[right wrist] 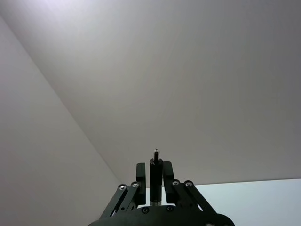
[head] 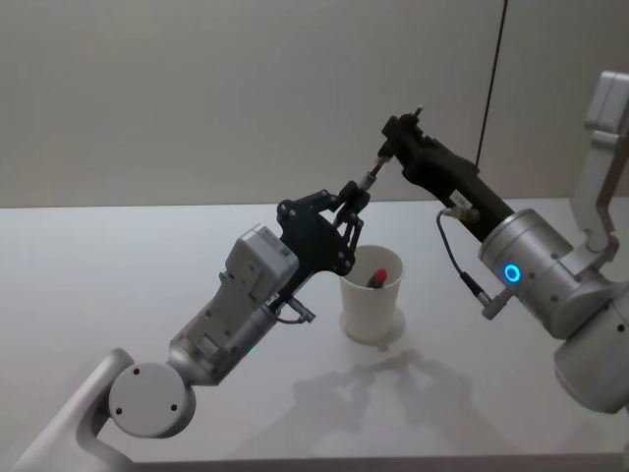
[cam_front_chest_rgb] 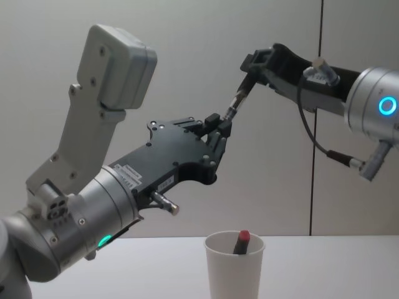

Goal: Place the pen into the pen holder.

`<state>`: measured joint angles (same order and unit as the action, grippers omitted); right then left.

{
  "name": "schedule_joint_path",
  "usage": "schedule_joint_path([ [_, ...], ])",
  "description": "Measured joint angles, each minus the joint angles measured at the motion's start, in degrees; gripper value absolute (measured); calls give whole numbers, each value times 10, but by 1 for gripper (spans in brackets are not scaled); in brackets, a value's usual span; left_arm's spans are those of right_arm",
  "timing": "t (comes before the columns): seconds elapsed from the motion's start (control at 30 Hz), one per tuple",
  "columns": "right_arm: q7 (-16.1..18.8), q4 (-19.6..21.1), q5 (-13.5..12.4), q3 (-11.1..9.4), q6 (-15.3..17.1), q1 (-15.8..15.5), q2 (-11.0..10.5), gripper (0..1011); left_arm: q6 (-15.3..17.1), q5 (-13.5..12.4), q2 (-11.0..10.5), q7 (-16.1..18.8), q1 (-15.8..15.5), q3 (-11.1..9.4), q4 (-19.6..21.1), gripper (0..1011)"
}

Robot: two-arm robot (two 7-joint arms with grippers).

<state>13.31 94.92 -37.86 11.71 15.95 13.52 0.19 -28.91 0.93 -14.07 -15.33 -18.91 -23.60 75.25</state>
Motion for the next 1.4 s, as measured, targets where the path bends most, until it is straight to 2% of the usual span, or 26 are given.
schedule_joint_path([
  [0.1,-1,1,-3,1,-1,1,0,161,0,0,0,0,0,0,0,135],
  [0.17,-1,2,-4,1,-1,1,-1,134,0,0,0,0,0,0,0,135],
  [0.4,-3,5,-8,2,-1,2,-2,130,-1,1,0,0,0,0,0,136],
  [0.47,-4,7,-10,1,-3,2,-3,130,0,0,0,0,0,0,0,168],
  [0.8,-7,9,-16,3,-5,2,-6,130,0,0,0,0,0,0,0,474],
  [0.97,-8,11,-18,3,-7,3,-8,130,0,0,0,0,0,0,0,674],
  [1.0,-8,11,-19,3,-7,3,-8,131,0,0,0,0,0,0,0,674],
  [1.1,-9,11,-20,3,-8,3,-9,131,0,0,0,0,0,0,0,788],
  [1.4,-14,13,-19,4,-16,4,-12,130,0,0,0,0,0,0,0,999],
])
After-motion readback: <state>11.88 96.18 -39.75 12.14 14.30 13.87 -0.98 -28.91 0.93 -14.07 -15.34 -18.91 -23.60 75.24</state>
